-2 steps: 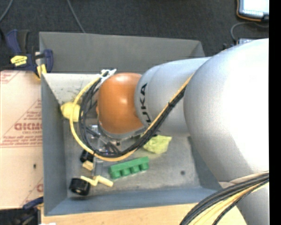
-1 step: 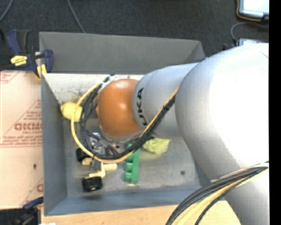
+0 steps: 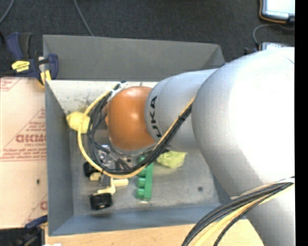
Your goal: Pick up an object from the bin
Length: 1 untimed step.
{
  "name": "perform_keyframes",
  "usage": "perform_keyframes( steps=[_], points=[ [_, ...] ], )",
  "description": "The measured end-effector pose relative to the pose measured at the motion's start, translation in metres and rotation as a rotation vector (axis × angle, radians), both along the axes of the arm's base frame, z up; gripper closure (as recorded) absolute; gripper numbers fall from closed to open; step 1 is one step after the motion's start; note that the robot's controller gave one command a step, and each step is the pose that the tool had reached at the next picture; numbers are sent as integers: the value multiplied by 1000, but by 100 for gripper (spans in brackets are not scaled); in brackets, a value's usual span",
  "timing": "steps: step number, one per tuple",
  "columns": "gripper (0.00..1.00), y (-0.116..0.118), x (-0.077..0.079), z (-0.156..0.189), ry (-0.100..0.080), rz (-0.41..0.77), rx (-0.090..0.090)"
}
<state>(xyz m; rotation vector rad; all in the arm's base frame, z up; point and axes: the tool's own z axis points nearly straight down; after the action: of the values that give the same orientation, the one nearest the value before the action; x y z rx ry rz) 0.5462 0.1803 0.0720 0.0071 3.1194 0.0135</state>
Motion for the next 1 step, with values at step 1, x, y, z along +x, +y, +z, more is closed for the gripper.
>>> perform_keyframes(
  steps=[1],
  points=[
    [100, 3, 13, 119, -2, 9, 1]
  ],
)
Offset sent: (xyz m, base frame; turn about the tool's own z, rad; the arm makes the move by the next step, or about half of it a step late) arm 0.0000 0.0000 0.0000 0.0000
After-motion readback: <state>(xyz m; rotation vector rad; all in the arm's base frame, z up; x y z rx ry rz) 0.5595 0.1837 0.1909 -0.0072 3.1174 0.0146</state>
